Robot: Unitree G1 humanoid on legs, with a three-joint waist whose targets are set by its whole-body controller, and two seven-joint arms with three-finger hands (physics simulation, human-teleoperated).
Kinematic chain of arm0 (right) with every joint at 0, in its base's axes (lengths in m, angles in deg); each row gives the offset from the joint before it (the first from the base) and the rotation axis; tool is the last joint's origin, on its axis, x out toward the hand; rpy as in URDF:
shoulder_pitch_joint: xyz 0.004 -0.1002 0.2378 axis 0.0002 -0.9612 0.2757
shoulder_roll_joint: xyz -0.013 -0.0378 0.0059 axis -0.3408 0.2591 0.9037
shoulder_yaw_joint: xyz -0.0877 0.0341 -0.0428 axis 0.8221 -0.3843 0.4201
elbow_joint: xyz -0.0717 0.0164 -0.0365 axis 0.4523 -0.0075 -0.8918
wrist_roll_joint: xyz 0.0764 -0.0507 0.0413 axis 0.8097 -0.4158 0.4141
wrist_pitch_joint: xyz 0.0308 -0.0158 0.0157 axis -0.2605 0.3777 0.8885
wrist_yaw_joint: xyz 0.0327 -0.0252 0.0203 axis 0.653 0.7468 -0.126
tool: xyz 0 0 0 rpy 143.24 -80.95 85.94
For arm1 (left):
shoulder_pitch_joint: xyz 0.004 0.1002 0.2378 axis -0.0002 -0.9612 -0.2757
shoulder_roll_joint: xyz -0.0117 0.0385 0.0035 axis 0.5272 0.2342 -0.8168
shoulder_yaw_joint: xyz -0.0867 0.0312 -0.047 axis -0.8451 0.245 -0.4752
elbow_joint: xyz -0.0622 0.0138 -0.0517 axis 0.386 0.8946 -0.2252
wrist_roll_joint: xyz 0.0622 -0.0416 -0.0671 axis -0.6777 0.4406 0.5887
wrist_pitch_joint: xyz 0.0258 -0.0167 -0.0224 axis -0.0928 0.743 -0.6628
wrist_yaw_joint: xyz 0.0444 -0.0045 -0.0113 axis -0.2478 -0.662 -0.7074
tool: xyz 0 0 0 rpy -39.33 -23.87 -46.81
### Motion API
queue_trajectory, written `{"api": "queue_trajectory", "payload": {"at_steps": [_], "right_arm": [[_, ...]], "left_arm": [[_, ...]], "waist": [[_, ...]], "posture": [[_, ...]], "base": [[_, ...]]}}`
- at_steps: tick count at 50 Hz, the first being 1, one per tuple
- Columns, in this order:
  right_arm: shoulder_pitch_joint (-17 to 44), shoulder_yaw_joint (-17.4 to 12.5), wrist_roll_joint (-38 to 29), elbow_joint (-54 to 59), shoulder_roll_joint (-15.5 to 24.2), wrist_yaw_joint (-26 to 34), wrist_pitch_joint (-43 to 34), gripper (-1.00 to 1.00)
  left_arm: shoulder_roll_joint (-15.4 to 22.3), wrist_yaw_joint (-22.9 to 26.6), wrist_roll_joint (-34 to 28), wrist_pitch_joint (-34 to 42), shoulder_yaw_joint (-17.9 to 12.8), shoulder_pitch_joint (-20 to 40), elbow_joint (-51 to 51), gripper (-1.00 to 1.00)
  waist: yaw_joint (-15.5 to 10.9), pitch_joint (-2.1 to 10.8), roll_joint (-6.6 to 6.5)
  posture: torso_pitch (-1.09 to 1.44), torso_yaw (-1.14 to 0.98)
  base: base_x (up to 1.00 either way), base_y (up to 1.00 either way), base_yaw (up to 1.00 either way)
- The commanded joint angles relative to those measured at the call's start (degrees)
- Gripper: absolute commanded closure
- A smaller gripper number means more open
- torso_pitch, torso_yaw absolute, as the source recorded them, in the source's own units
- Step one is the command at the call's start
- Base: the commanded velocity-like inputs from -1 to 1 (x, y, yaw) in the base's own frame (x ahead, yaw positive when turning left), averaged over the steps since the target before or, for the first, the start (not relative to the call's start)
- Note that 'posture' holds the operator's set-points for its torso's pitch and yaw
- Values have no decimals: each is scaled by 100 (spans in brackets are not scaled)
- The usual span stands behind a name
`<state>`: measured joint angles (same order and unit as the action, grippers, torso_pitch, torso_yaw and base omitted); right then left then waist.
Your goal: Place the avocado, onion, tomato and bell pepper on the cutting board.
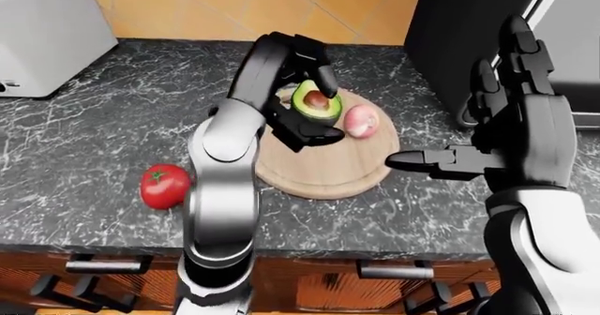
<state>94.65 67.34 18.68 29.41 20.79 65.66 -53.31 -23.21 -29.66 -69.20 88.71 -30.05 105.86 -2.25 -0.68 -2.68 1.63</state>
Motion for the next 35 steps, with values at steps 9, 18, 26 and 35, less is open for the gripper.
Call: {"api": "queue_trajectory", "payload": {"at_steps": [9, 18, 26, 35], "right_arm": [[132, -38, 4, -138, 52, -12, 146, -100], [48, -40, 13, -134, 26, -7, 225, -100], [173, -2, -6, -82, 54, -29, 162, -100], [112, 20, -30, -57, 31, -20, 242, -100]], "left_arm": [[-230, -621, 342, -1245, -119, 58, 999, 75], [-452, -575, 212, -1199, 116, -315, 736, 73], [-476, -382, -12, -951, 185, -573, 289, 44], [-515, -318, -148, -904, 249, -793, 138, 7]], "waist": [[-9, 166, 39], [-2, 174, 37], [4, 169, 27], [-2, 172, 34]], "posture": [[0, 0], [0, 0], [0, 0], [0, 0]], "base": [[0, 0, 0], [0, 0, 0], [0, 0, 0], [0, 0, 0]]}}
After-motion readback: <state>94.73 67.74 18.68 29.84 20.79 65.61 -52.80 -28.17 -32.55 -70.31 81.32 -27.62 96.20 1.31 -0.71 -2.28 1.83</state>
